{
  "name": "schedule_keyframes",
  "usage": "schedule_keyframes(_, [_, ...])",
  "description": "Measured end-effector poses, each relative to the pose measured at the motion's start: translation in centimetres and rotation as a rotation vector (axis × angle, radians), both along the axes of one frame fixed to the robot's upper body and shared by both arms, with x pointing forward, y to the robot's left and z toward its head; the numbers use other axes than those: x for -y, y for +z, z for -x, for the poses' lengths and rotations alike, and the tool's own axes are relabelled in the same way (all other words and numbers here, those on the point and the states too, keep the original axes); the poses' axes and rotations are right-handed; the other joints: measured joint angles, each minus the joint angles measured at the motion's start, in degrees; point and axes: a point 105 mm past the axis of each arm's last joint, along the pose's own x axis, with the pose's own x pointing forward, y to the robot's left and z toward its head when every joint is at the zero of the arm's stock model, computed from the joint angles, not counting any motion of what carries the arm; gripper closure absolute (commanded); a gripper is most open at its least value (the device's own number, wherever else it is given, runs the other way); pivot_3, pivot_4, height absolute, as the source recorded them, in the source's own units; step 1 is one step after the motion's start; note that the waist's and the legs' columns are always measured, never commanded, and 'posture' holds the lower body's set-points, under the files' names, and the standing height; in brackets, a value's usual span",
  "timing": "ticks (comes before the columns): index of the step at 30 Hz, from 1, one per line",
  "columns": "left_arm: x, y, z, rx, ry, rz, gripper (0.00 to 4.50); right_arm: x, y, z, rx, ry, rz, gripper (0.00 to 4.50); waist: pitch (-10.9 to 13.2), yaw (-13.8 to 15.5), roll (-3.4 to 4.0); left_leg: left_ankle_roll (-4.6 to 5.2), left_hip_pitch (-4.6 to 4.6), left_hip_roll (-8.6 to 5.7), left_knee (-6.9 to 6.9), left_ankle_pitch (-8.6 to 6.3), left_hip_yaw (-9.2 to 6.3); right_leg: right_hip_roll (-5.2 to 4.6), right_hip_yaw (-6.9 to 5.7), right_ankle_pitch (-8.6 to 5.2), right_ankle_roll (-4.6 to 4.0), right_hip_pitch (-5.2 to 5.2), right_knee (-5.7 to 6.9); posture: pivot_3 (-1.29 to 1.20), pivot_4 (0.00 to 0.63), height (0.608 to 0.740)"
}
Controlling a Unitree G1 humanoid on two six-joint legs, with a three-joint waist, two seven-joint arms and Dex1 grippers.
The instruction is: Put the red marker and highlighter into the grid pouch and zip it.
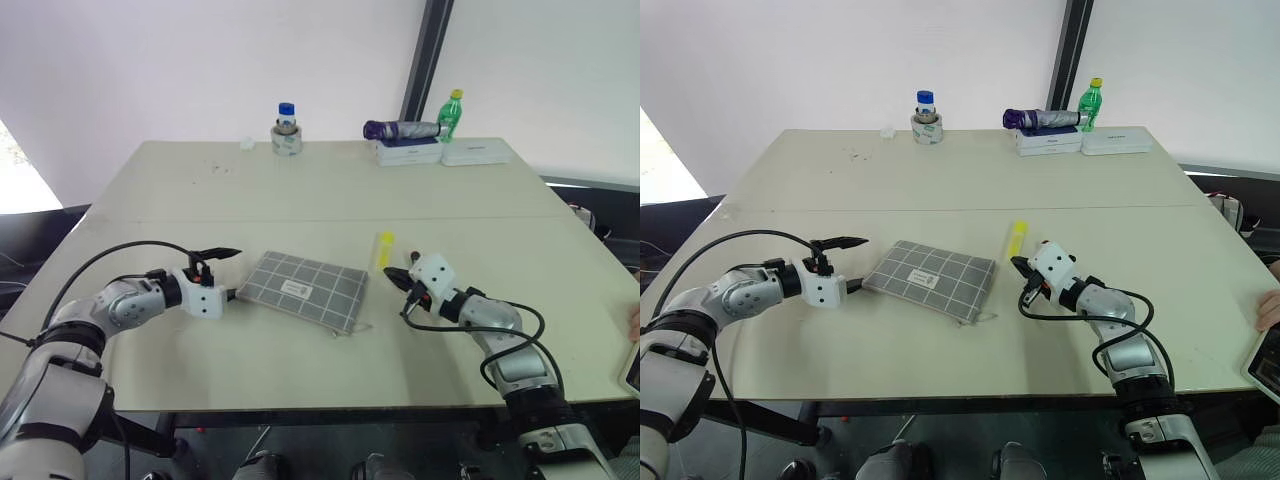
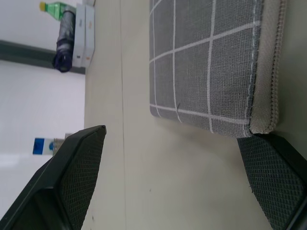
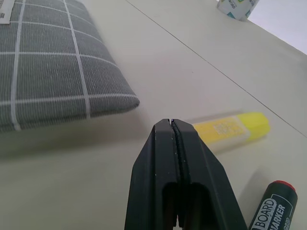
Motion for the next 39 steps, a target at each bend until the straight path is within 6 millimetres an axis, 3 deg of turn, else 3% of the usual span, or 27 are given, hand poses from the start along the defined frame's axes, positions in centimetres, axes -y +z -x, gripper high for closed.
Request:
schedule_keyframes(11, [1.4, -0.3, 2.5, 0.014, -0.165, 0.020, 0.00, 1.3, -0.6, -0.8, -0.026, -0.014, 0.060, 4.48, 0.0, -0.3, 0.00, -0.29, 0.00, 0.02, -0.02, 0.17, 0.04, 0.02, 0.01, 0.00, 0.01, -0.04, 0.00, 0.00, 0.150, 0.738])
schedule_keyframes(24, [1.5, -0.4, 2.8, 0.014, -0.172, 0.032, 0.00, -2.4, -1.8, -0.9, -0.021, 0.087, 0.115, 4.48, 0.0, -0.3, 0.00, -0.32, -0.01, 0.03, 0.00, 0.19, 0.08, 0.04, 0.02, -0.01, 0.01, -0.05, 0.02, 0.00, 0.150, 0.738])
schedule_keyframes(31, [1.7, -0.4, 2.9, 0.014, -0.181, 0.034, 0.00, -4.9, -1.1, -1.5, 0.024, 0.148, 0.142, 4.48, 0.0, -0.2, 0.00, -0.33, -0.01, 0.02, 0.01, 0.20, 0.10, 0.04, 0.02, -0.01, 0.01, -0.05, 0.04, 0.00, 0.150, 0.738])
schedule_keyframes(35, [1.7, -0.5, 3.0, 0.009, -0.178, 0.040, 0.00, -4.9, -1.1, -1.8, 0.021, 0.143, 0.145, 4.48, 0.0, -0.2, 0.00, -0.33, -0.01, 0.02, 0.02, 0.20, 0.12, 0.04, 0.02, -0.01, 0.01, -0.05, 0.04, 0.00, 0.150, 0.738])
schedule_keyframes(39, [0.2, -0.6, 3.8, -0.011, -0.138, 0.075, 0.00, -3.8, -1.1, -1.8, 0.026, 0.125, 0.169, 4.48, 0.0, -0.6, 0.00, -0.37, 0.00, 0.09, -0.02, 0.22, 0.12, 0.11, 0.05, -0.01, 0.01, -0.09, 0.05, 0.00, 0.150, 0.738])
